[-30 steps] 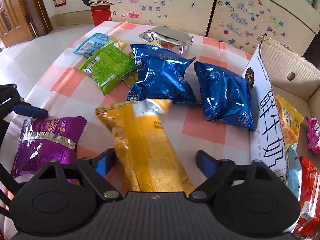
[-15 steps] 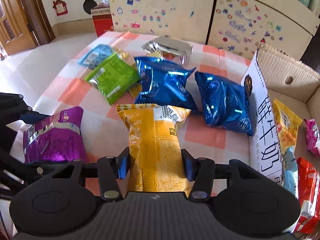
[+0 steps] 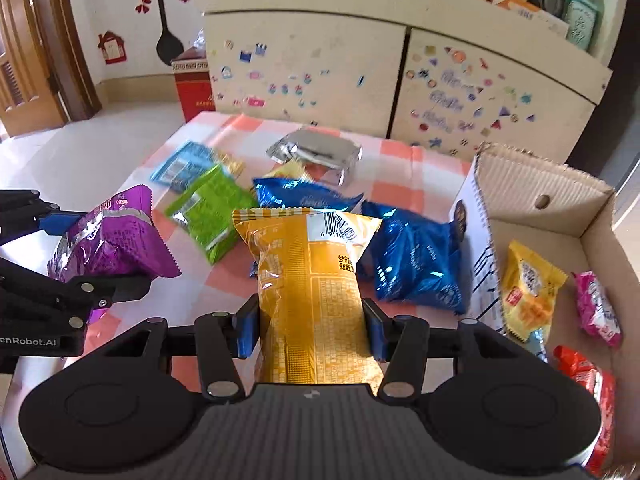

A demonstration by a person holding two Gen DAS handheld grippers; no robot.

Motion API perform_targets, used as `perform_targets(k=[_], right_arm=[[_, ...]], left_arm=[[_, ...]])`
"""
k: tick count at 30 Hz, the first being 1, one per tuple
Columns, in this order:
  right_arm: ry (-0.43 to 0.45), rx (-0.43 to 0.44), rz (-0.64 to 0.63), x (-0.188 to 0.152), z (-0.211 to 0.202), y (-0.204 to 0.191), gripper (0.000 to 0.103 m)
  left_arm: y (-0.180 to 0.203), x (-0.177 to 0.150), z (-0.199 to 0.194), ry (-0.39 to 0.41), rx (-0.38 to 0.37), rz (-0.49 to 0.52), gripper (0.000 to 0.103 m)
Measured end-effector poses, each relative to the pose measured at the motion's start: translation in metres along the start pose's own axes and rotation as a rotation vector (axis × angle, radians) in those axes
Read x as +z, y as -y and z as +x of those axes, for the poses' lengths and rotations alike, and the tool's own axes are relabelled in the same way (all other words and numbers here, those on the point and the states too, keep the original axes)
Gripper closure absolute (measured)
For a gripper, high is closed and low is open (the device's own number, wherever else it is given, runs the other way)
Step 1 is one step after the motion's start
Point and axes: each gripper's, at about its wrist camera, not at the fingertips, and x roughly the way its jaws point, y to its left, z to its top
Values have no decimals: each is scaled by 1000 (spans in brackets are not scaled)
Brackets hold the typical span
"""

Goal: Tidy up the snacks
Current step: 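Grasp the purple packet with the left gripper while right gripper lifts yellow packet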

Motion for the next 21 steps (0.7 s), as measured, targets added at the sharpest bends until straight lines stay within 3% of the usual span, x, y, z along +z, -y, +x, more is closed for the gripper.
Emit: perform_targets(k=[9, 15, 19, 21], right_arm=[[67, -40, -2, 8, -21, 8, 45], [92, -46, 0, 11, -29, 13, 45], [76, -56, 19, 9, -26, 17, 45], [73, -60, 31, 8, -26, 20, 45]], left_arm=[[10, 14, -1, 63, 5, -42, 35], [20, 21, -1, 90, -10, -53, 43], [25, 22, 5, 53, -10, -51, 45], [21, 21, 8, 19, -46, -81, 43]])
